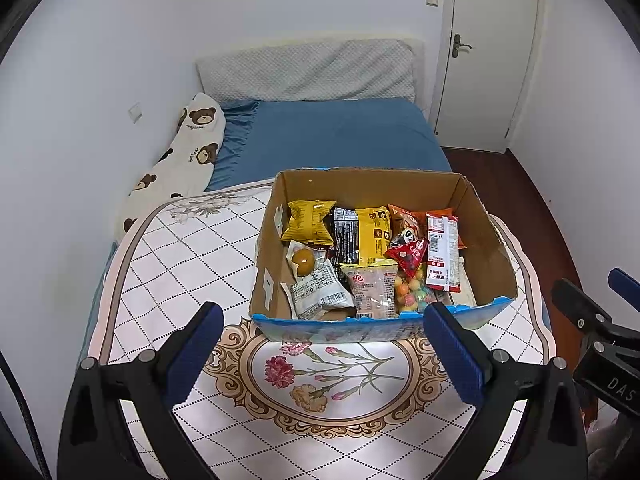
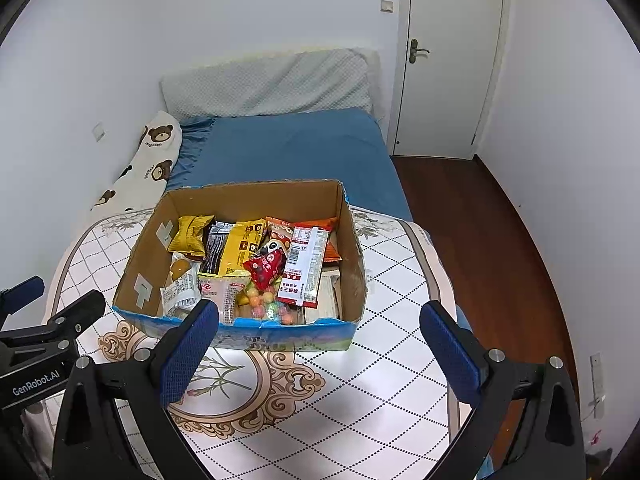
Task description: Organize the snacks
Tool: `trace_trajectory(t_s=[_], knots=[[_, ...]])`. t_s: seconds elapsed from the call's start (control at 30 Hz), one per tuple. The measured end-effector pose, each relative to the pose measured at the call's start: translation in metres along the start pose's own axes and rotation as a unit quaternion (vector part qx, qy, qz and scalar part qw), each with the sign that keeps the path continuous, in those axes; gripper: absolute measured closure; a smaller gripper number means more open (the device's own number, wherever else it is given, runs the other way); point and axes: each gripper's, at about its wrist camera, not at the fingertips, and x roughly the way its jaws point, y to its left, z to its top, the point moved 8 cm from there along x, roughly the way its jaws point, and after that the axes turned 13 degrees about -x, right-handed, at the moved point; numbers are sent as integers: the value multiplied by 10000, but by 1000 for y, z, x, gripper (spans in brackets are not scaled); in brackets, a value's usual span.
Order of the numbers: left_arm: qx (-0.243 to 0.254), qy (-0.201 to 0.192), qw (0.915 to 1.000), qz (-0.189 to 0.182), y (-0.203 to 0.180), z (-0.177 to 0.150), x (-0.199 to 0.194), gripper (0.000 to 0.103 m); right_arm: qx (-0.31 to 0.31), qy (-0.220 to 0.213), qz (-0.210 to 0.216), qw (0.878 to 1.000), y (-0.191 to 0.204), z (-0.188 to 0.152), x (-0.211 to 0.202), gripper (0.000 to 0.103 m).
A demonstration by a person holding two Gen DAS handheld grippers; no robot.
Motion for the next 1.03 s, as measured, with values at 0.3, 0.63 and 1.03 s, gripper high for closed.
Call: trace_trajectory(t_s=[0.3,0.63,1.03], knots=[[16,-3,10000,-10,-3,-1,-2,1,6,-23,-12,10000,-2,-1,-1,1],[30,-9,10000,-14,-4,-1,-4,1,11,-21,-7,10000,-3,-2,-3,1],[5,-75,10000,-22,-4,-2,-10,1,84,-21,-39,10000,-4,-5,-10,1]])
